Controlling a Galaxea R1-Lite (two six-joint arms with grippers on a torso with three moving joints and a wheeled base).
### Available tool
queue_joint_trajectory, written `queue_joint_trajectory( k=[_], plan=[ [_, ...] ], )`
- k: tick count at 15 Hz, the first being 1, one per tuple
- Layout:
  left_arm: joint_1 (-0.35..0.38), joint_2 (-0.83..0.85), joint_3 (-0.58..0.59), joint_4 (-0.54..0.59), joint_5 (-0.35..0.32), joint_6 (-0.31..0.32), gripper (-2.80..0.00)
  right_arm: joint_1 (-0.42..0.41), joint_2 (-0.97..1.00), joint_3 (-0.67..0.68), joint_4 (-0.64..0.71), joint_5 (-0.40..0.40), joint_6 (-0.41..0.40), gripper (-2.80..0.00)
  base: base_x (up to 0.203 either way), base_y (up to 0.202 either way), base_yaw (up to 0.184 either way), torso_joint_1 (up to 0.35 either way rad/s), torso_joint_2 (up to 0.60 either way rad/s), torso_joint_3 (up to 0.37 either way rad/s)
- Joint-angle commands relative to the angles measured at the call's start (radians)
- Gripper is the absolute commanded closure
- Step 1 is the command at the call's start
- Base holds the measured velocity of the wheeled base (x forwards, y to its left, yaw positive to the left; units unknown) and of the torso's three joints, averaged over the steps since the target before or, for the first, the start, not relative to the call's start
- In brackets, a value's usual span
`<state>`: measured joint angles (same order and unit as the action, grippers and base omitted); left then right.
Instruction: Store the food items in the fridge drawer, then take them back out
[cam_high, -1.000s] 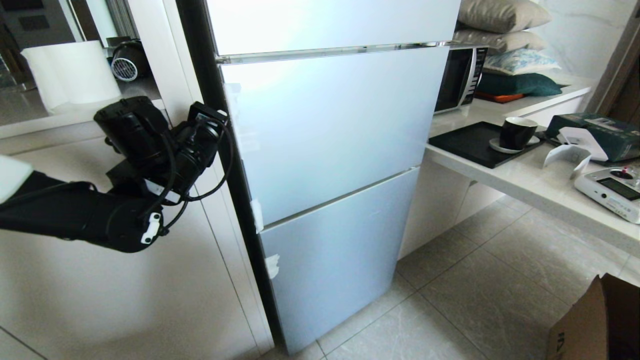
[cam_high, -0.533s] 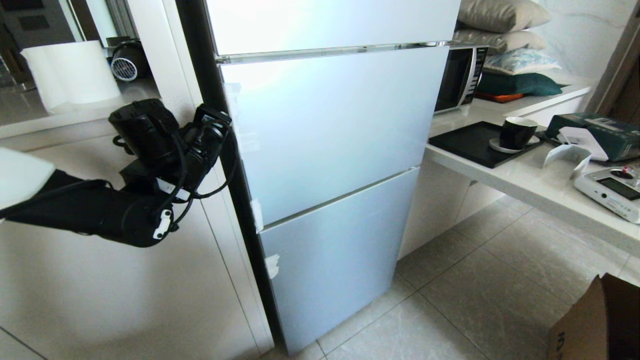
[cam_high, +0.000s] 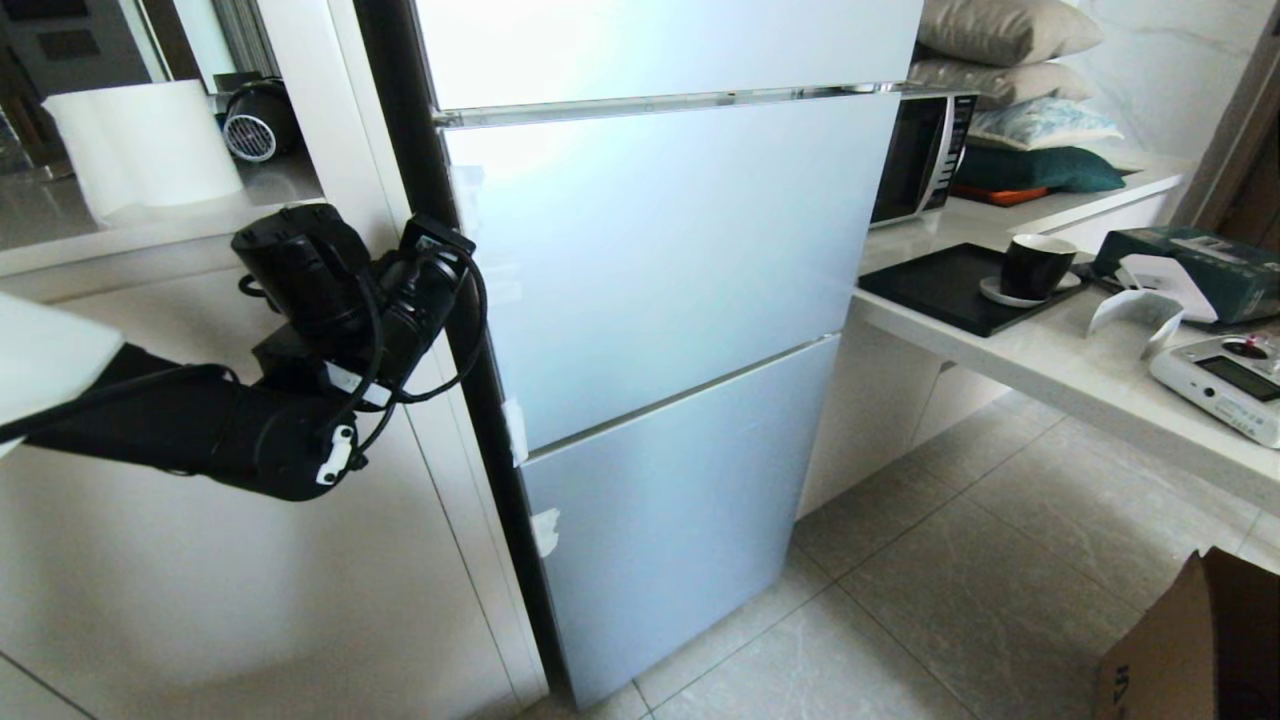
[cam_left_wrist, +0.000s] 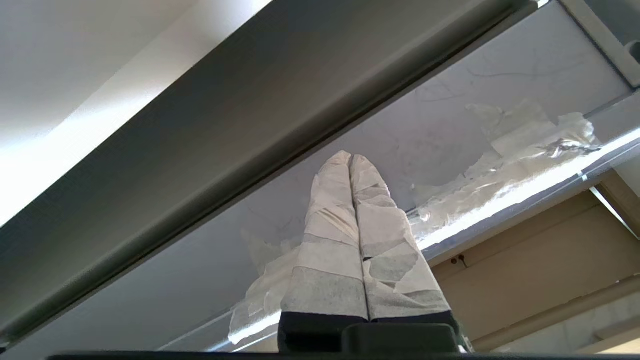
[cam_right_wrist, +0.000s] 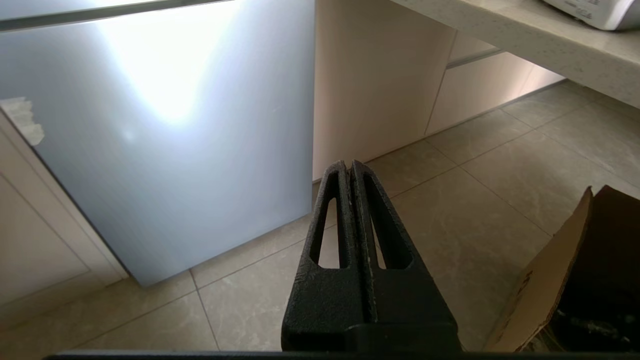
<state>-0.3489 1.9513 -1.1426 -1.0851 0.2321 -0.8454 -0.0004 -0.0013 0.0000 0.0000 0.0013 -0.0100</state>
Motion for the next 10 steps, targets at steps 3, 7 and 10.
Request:
queue_joint_trajectory(
  k=[3, 7, 10],
  plan=[
    [-0.030, -0.009, 0.018, -0.002, -0.017, -0.004, 0.00, 0.000, 0.000, 0.000, 0.000, 0.000, -0.001, 0.00, 0.000, 0.000, 0.000, 0.000, 0.00, 0.000],
    [-0.039, -0.051, 0.058, -0.004, -0.027, -0.005, 0.00, 0.000, 0.000, 0.000, 0.000, 0.000, -0.001, 0.00, 0.000, 0.000, 0.000, 0.000, 0.00, 0.000],
    [-0.053, -0.094, 0.111, -0.005, -0.027, -0.007, 0.00, 0.000, 0.001, 0.000, 0.000, 0.000, 0.000, 0.00, 0.000, 0.000, 0.000, 0.000, 0.00, 0.000]
  ],
)
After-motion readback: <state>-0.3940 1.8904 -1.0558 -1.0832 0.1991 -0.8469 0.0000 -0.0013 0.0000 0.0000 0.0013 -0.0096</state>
